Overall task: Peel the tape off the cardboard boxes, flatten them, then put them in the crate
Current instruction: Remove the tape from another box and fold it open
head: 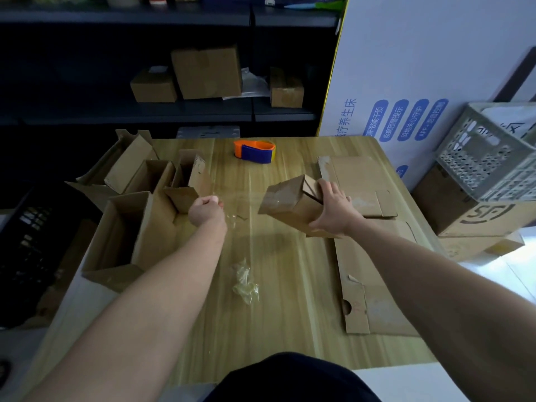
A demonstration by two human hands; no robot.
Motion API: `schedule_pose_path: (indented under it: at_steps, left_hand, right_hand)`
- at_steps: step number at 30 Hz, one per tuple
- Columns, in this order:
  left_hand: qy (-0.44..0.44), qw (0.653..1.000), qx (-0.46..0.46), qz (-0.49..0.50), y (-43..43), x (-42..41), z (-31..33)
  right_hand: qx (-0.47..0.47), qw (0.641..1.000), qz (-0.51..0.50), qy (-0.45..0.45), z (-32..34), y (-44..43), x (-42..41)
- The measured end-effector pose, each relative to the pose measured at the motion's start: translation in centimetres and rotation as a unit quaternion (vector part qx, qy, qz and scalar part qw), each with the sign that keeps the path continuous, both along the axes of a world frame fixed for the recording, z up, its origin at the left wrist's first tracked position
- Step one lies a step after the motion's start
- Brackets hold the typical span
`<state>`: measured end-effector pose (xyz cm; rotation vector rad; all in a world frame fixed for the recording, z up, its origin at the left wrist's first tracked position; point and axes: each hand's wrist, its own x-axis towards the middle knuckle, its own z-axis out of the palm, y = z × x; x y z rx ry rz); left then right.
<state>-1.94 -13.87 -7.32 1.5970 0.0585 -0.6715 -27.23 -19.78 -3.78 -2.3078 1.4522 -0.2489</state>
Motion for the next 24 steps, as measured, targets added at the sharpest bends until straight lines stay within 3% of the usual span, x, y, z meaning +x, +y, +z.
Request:
schedule_pose_path:
  at_steps: [3,6,9,11,14,18,21,24]
  left_hand:
    - [-0.027,0.998,0.027,0.055,1.4,0.3,-0.5]
    - [-0.079,0.994,0.052,0.049,2.5,1.9,-0.7]
    - [-0.11,0.992,0.063,0.011,3.3,2.4,-1.4]
    - [-0.172,0.98,0.07,-0.072,3.8,2.1,-2.0]
    - [-0.311,0.903,0.095,-0.281,4.8,0.7,-3.3]
    - [-0.367,0.767,0.138,-0.509,6.9,-1.6,-5.9]
    - [-0.374,0.663,0.192,-0.619,8.3,-2.2,-7.9]
    - [-0.37,0.613,0.223,-0.662,9.2,-2.3,-8.4]
  right_hand:
    - [-0.003,1.0,-0.02,-0.005,0.1,-0.2,0.2]
    - [-0.003,0.999,-0.049,0.001,0.0,-0.4,-0.8]
    - [-0.028,0.996,-0.089,0.011,0.0,-0.5,-1.2]
    - [-0.04,0.994,-0.101,0.018,0.1,-0.5,-1.1]
    - [-0.05,0.994,-0.093,0.027,0.2,-0.3,-0.6]
    - [-0.059,0.994,-0.079,0.038,0.0,0.4,0.3]
    - [-0.059,0.995,-0.073,0.034,-0.1,0.8,0.6]
    - [-0.059,0.995,-0.073,0.022,-0.1,1.0,0.9]
